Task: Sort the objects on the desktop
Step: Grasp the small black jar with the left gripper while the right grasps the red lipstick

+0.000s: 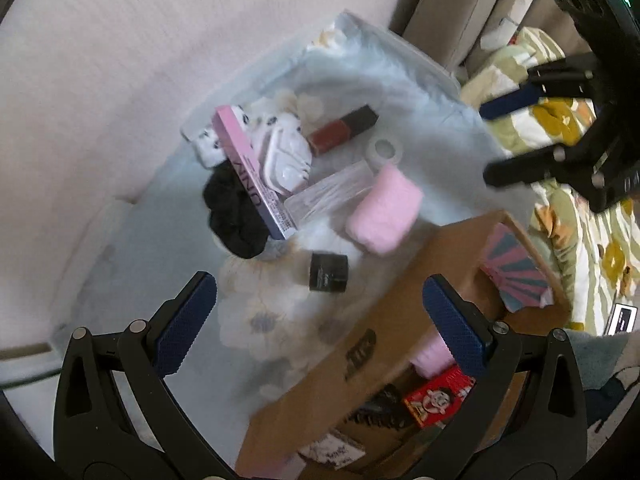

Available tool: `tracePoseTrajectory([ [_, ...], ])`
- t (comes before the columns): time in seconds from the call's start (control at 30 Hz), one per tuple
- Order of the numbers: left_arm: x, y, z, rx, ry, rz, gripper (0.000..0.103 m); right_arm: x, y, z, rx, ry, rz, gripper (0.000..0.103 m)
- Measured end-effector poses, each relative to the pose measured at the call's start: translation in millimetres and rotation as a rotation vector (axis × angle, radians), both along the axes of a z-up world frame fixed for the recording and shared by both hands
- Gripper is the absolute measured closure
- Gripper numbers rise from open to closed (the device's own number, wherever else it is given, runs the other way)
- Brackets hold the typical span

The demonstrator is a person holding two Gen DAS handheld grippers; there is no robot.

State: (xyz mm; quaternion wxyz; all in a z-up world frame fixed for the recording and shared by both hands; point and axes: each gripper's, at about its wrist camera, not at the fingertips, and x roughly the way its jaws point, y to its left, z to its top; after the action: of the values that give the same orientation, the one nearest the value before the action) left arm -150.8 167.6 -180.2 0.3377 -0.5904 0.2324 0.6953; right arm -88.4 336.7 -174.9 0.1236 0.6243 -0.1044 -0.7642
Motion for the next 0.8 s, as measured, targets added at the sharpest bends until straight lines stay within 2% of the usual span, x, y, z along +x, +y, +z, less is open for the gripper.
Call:
tracePoseTrajectory([
  [0.17,-13,2,-29,-0.041,-0.039,-0.048,0.0,-33,17,-20,0.028,0.034,0.065,0.034],
  [0.37,-9,9,-52,-0.11,-0.038,-0.136,0.002,-62,12,-38,0.137,0.063,0.195,0.034],
  [0.57,-6,10,-65,-0.109,-0.067,-0.142,0.002,-81,1,-59,0.133,0.068,0.304,0.034],
  [0.67,-9,7,-68,-0.079,-0.099,-0.116,0.003,-89,-4,-70,0.133,0.066,0.339,0.034],
  [0.8,-10,3,-76,-0.102,-0.113,-0.118,0.006,-96,-15,-81,0.163,0.086,0.412,0.037],
])
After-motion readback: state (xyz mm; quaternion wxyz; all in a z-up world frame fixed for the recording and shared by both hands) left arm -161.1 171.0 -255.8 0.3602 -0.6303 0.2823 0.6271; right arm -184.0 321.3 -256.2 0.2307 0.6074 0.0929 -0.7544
